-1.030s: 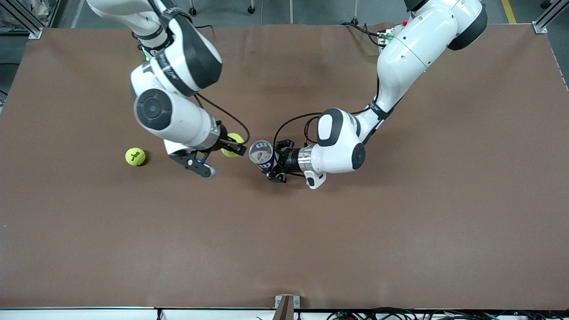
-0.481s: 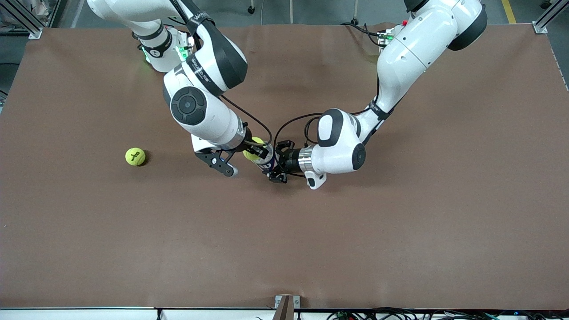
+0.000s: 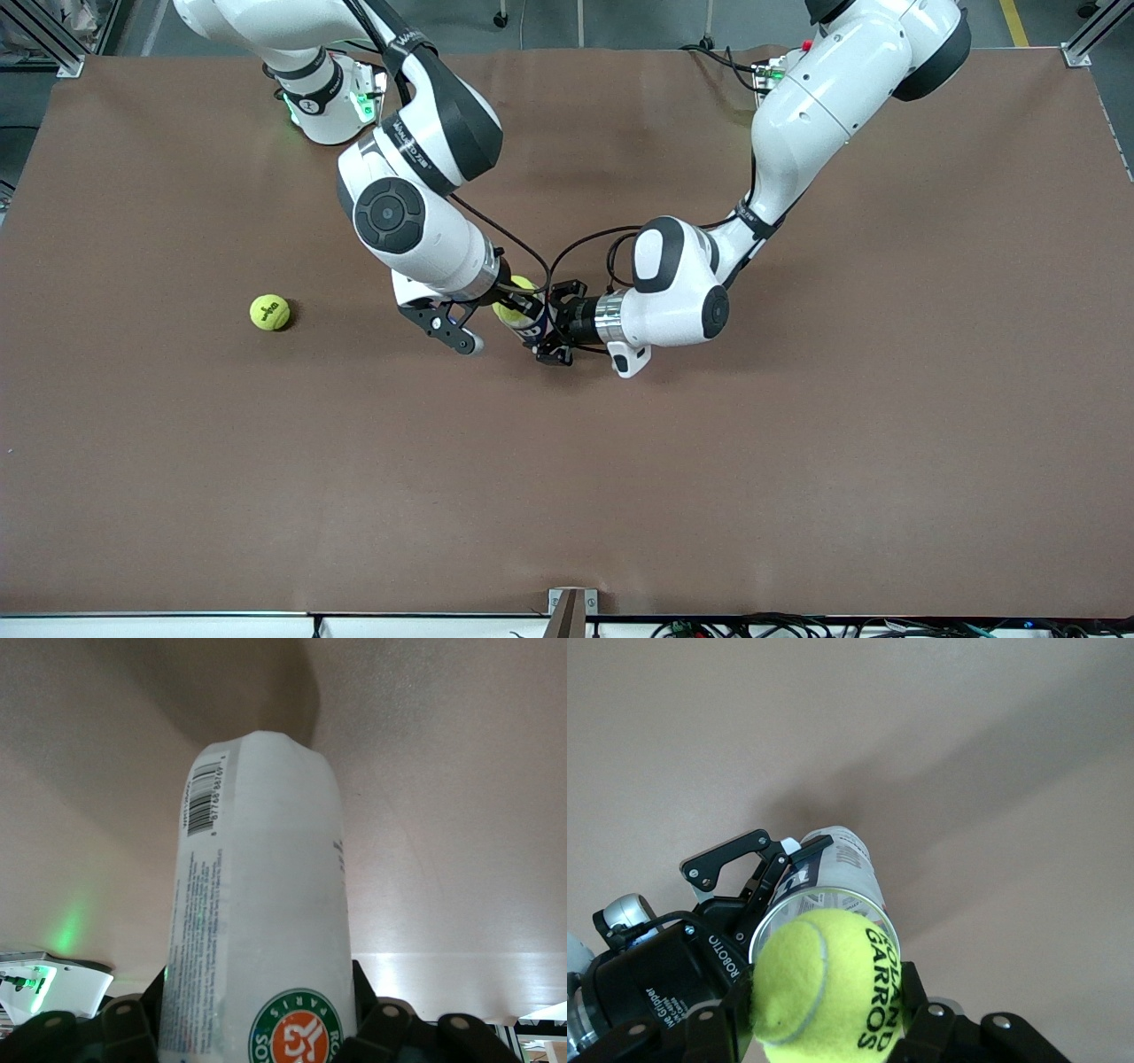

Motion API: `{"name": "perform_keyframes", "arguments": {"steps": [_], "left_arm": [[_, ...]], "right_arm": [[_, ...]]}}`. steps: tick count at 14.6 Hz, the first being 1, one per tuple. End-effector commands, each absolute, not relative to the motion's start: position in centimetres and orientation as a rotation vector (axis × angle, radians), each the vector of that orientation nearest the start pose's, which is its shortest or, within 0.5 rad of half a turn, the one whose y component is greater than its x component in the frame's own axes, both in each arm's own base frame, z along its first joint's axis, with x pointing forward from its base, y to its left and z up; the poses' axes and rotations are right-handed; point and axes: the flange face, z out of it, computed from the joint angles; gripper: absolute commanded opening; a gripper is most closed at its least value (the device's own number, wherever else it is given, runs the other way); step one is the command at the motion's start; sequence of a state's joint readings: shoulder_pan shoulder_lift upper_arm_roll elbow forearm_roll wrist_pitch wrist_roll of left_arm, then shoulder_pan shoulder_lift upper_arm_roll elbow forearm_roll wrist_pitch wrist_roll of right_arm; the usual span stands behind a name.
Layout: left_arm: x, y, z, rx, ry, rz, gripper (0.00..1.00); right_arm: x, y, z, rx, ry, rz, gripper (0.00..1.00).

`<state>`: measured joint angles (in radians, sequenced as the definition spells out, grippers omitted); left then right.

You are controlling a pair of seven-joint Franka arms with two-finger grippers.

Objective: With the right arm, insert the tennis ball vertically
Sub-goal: 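Release the ball into the can and withdraw the right gripper, then lower the right gripper and grasp the Wilson ball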

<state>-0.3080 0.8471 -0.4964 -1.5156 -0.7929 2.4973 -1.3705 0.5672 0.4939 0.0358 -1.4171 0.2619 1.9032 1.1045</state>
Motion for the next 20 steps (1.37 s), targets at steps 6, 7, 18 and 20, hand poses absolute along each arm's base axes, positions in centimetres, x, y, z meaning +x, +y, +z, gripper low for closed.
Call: {"name": "perform_keyframes", "arguments": {"steps": [6, 7, 18, 20], "left_arm": [[55.3, -47.9, 22.2, 1.873, 1.560, -0.912, 0.75], [55.3, -47.9, 22.2, 1.876, 1.557, -0.912, 0.75], [55.3, -47.9, 22.3, 1.873, 1.556, -0.913, 0.76], [55.3, -47.9, 22.3, 1.873, 1.556, -0.913, 0.76]], "right_arm": [[57.5, 40.4, 42.9, -2.817, 0.869, 0.295, 1.00], [57.8, 39.8, 43.2, -2.818, 0.860, 0.283, 1.00], [61.7, 5.6, 42.6, -3.015, 0.147, 0.488, 1.00], [60.4, 1.0, 39.9, -3.030, 0.134, 0.497, 1.00]]}}
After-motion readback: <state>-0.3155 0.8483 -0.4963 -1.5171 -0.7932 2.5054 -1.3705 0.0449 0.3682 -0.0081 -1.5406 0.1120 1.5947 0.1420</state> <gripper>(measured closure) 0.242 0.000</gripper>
